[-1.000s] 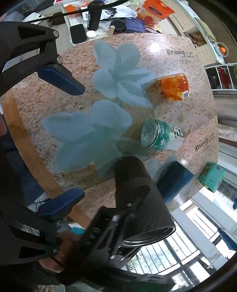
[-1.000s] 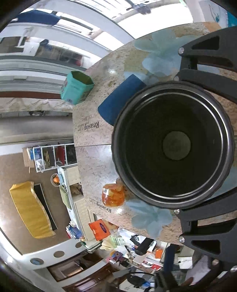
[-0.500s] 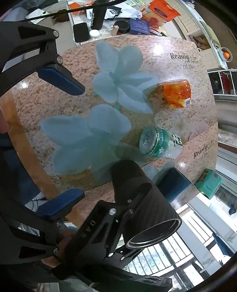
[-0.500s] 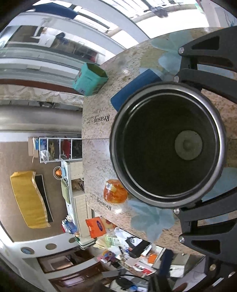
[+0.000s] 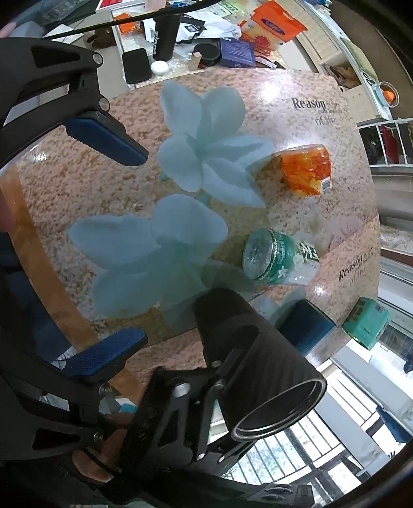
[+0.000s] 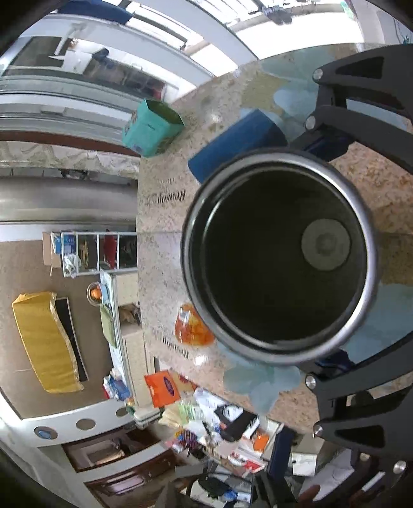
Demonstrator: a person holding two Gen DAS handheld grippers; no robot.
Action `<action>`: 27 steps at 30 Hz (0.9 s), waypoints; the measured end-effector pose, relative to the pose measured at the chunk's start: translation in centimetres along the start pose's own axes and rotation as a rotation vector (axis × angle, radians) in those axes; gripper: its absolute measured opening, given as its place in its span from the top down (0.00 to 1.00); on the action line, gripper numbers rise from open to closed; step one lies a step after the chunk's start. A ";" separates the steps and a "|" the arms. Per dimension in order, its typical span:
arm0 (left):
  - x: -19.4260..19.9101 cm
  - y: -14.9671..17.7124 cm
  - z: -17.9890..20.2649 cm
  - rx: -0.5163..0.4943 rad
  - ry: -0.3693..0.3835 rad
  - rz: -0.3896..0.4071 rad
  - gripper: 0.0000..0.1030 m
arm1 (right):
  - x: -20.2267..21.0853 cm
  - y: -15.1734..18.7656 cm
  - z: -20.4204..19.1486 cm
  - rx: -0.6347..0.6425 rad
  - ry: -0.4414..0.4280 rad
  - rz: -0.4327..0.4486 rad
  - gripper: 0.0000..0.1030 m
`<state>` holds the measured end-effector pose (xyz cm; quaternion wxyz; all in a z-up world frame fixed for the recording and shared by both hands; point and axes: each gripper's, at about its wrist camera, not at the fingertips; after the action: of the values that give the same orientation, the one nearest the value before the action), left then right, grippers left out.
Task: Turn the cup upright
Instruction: 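Lower the tumbler upright onto the table and open the right tool, then withdraw the right tool from the upright tumbler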
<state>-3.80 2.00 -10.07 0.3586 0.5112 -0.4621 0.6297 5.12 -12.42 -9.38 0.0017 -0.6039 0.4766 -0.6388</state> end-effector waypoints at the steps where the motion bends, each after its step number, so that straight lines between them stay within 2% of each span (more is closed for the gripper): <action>1: 0.1 0.0 0.0 -0.003 0.001 0.003 0.00 | 0.2 0.0 -0.1 0.002 -0.008 0.004 0.00; 8: 1.5 -0.2 0.5 -0.021 0.035 0.032 0.00 | 4.1 -0.5 -0.8 0.024 -0.024 0.037 0.00; 17: 4.4 -1.3 2.9 -0.040 0.038 0.097 0.00 | 9.6 -1.2 1.8 -0.036 0.033 0.067 0.00; 21: 6.1 -1.9 4.2 -0.036 0.019 0.133 0.00 | 10.3 -1.4 4.1 -0.147 0.097 -0.006 0.00; 24: 7.1 -2.5 5.2 -0.021 -0.006 0.148 0.00 | 10.6 -1.2 5.7 -0.237 0.070 -0.049 0.00; 27: 7.9 -2.9 6.3 -0.003 -0.018 0.163 0.00 | 10.9 -1.1 6.5 -0.243 0.050 -0.081 0.00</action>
<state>-0.89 -3.24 -1.43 0.3028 0.4770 -0.5062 0.6515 7.80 -22.05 -1.49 -0.1094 -0.6023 0.5258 -0.5907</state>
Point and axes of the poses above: each gripper's, at about its wrist camera, not at the fingertips, and x roughly against the way its jaws point, z to its right, y to its underside, and after that the axes turned 10 degrees about -y, right-handed
